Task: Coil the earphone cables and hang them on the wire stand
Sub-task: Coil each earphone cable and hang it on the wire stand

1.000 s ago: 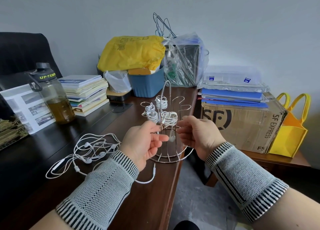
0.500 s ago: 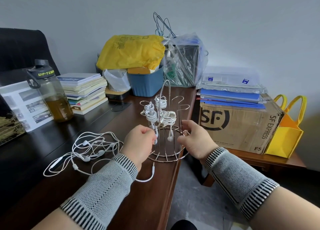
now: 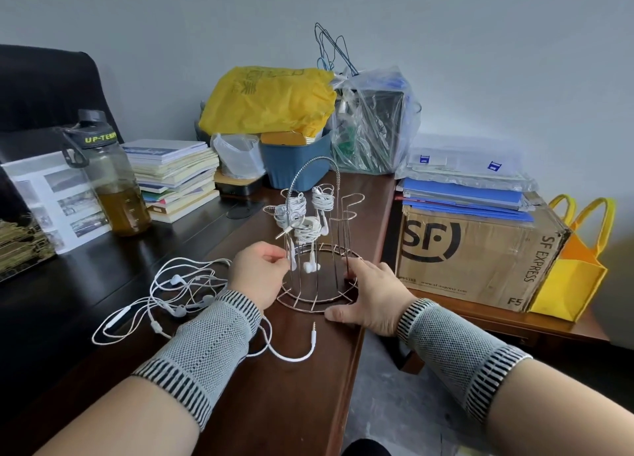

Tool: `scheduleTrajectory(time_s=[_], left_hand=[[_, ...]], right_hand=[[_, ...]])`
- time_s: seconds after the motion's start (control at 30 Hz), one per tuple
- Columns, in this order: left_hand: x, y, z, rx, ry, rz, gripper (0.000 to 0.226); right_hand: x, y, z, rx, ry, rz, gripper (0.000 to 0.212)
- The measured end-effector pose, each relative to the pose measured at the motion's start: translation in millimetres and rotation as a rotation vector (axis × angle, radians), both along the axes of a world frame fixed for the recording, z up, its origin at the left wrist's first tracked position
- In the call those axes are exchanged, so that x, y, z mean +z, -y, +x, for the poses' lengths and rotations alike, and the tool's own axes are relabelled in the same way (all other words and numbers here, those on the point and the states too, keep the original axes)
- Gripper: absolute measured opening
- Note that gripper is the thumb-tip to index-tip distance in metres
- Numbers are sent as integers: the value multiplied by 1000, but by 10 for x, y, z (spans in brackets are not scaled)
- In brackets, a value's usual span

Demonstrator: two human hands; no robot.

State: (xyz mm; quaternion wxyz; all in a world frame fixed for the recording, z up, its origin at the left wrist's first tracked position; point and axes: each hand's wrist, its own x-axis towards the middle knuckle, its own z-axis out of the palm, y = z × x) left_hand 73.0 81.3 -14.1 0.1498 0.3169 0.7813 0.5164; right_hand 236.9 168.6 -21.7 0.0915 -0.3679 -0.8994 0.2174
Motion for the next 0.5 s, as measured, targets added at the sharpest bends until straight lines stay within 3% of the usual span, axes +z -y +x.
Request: scheduleTrajectory(time_s=[0.23, 0.5], left_hand=[[-52, 124, 45, -10, -451, -155, 26], [-132, 63, 22, -148, -697, -409, 42]], right_hand=[[-37, 35, -186, -112, 115, 128, 76], [-77, 130, -392, -179, 165, 325, 70]])
